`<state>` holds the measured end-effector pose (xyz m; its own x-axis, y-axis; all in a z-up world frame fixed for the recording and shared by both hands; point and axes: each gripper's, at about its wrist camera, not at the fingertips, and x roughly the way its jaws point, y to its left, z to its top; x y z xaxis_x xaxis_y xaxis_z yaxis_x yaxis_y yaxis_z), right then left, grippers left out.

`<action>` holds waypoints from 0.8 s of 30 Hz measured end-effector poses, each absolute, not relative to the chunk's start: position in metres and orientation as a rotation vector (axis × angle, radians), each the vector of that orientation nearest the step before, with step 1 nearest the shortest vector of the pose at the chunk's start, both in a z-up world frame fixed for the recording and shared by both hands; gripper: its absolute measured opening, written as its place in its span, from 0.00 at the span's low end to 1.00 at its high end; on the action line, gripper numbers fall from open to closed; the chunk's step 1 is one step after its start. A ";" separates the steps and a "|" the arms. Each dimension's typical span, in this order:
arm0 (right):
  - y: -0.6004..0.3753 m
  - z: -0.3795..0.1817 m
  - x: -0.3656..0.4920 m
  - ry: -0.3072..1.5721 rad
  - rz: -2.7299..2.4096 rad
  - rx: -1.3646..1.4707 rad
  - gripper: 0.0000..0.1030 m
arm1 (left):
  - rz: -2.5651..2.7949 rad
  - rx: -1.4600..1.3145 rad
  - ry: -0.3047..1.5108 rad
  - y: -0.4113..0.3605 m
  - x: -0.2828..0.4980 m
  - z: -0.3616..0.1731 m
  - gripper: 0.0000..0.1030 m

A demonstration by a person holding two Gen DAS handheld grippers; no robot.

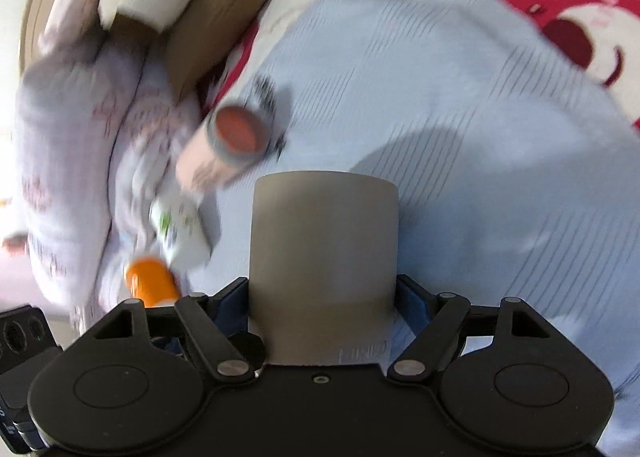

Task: Flip cup upright
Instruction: 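Carry the upright tumbler with the right tool and lower it onto the cloth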

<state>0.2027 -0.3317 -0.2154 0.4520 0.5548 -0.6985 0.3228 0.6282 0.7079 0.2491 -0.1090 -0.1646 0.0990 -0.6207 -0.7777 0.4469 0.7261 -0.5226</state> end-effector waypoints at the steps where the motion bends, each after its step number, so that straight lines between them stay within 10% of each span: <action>1: -0.325 -0.215 0.201 1.148 0.186 0.920 0.79 | -0.789 -0.171 1.248 -0.101 0.245 -0.164 0.37; 24: -0.248 -0.214 0.211 1.192 0.390 0.747 0.79 | -0.760 -0.066 1.158 -0.050 0.210 -0.167 0.55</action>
<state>0.2111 -0.2484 -0.2135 0.3433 0.6370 -0.6902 0.1059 0.7039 0.7023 0.2096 -0.0500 -0.1668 0.1849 -0.5714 -0.7996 0.5061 0.7528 -0.4209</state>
